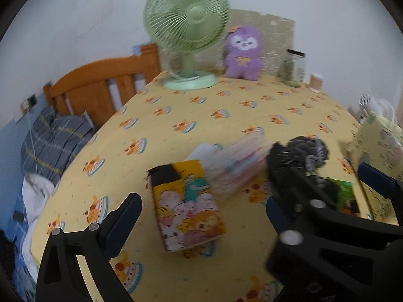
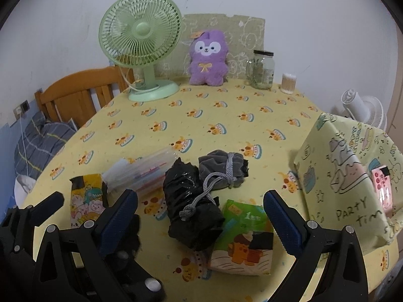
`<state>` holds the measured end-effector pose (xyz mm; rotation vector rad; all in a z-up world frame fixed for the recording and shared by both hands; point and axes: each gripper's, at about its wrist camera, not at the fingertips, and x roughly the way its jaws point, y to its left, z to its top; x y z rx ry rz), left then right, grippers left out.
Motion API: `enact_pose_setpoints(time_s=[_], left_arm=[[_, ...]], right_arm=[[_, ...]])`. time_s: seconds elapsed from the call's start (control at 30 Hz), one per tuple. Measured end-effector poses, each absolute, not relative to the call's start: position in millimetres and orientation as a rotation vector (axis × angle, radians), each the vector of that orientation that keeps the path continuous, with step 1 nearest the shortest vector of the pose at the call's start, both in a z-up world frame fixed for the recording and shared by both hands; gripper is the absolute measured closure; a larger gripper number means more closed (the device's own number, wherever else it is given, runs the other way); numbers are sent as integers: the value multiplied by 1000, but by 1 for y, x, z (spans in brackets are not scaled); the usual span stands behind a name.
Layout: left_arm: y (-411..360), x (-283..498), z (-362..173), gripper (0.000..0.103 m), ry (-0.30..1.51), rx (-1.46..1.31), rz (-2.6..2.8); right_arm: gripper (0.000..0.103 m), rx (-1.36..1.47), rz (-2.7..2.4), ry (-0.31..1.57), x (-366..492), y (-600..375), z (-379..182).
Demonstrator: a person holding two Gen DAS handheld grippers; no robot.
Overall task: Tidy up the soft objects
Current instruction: 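Grasp the cartoon tissue pack with the left tool while the right tool grasps the black drawstring bag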
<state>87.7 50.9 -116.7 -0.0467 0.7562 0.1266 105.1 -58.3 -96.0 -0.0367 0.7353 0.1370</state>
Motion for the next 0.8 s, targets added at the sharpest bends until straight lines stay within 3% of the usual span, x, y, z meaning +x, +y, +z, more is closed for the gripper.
enact_pose_setpoints(time_s=[0.13,0.2,0.53,0.67,0.8], left_arm=[[56,93,-126,3,785,-68,124],[57,95,-130,9,796,-73,123],[52,97,-136,42,828,-51,87],[49,95,-135,46,829,-46,72],[47,91,-133,50,828,-49,61]], right_arm=[[2,-50,145,759,112,-53,-104],[4,-47,147,780,115,-52,-109],[29,-38,119,852,119,-50,-123],[49,-53,122,849,117,-49,-122],[57,-45,130,849,114,-52,-121]])
